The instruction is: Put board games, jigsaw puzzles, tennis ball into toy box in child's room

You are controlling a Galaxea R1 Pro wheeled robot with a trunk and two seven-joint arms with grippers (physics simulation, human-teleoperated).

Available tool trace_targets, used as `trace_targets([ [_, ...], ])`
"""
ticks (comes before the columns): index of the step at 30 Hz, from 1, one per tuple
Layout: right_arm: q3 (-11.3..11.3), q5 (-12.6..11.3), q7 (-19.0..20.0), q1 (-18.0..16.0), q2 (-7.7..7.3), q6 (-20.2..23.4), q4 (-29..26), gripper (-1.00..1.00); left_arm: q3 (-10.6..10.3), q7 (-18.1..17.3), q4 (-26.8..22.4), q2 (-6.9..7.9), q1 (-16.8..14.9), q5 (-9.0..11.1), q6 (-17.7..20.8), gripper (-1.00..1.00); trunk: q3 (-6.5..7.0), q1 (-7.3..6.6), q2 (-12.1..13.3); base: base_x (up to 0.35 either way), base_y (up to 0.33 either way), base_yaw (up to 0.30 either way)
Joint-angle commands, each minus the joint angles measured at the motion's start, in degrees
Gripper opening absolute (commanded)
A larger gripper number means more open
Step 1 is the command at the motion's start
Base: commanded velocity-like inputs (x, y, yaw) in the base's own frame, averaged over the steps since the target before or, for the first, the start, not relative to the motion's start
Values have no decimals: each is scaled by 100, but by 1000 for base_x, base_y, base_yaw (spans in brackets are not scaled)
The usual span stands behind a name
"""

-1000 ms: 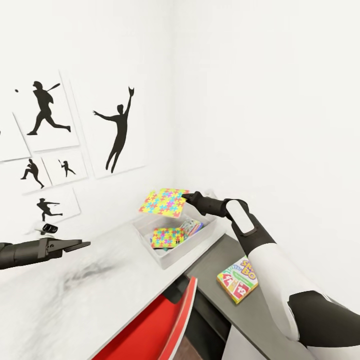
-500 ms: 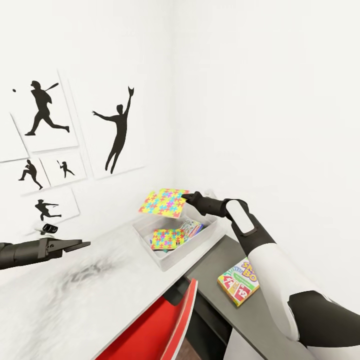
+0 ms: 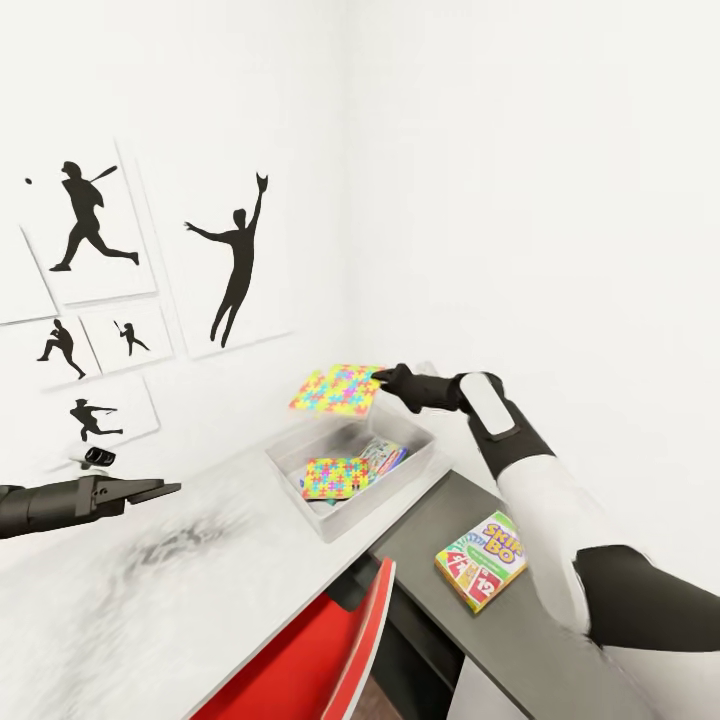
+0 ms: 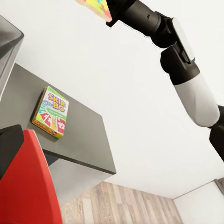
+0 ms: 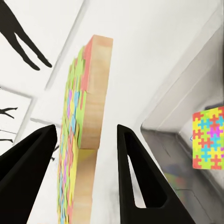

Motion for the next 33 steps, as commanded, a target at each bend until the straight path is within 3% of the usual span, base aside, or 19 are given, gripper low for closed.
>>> trace_targets([
  [1, -133, -57, -142, -175, 11, 23, 194, -100, 0, -21, -9, 1, -5, 0, 72, 100, -14, 4, -14, 0, 0, 0],
  [2, -193, -58, -184, -271, 16, 20, 323, -100, 0, -21, -12, 1, -5, 1, 77, 100, -14, 4, -14, 0, 0, 0],
  [5, -387, -54, -371, -808, 22, -30, 1392, -100, 18, -21, -23, 0, -5, 1, 92, 100, -14, 4, -14, 0, 0, 0],
  [8, -434, -54, -430, -1171, 20, -229, 2165, -100, 26, -21, -25, 0, -5, 1, 95, 100, -14, 4, -14, 0, 0, 0],
  [10, -445, -48, -444, -1291, 24, -308, 2395, -100, 28, -21, -26, 0, -5, 1, 96, 100, -14, 4, -14, 0, 0, 0],
  [33, -397, -37, -451, -1409, -16, -257, 2633, -100, 30, -21, -27, 0, -5, 1, 97, 100, -16, 4, -14, 0, 0, 0],
])
